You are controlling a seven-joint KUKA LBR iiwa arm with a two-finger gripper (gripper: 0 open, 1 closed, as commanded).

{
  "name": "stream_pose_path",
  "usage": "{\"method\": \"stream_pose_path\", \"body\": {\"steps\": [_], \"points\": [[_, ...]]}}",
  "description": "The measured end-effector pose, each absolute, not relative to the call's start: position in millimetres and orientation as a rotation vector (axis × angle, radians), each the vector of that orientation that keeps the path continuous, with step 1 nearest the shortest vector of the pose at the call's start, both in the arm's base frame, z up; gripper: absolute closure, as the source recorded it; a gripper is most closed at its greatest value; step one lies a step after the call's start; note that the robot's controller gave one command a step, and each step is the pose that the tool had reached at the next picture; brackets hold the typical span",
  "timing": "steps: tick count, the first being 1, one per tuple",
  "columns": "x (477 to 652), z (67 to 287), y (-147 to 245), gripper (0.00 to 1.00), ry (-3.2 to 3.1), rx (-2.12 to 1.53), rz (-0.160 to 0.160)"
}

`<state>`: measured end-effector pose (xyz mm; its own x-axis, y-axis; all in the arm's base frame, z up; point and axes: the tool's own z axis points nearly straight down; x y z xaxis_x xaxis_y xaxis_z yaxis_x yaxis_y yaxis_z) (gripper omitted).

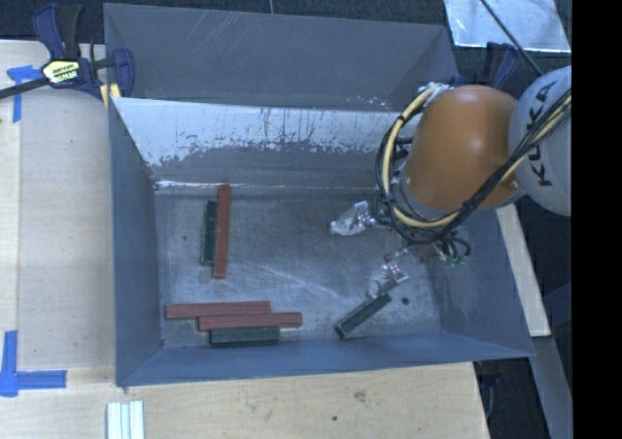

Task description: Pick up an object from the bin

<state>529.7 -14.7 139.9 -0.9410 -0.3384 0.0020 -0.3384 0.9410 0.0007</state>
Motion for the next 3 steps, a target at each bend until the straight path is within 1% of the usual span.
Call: {"method": "stream_pose_path", "body": {"steps": [1,2,3], "points": [[486.4,99,-28,1.0,-3.088,0.585,0.0],[486.4,99,-28,1.0,-3.088,0.585,0.0],[498.9,96,-36,1.0,-3.008,0.903,-0.005]]}}
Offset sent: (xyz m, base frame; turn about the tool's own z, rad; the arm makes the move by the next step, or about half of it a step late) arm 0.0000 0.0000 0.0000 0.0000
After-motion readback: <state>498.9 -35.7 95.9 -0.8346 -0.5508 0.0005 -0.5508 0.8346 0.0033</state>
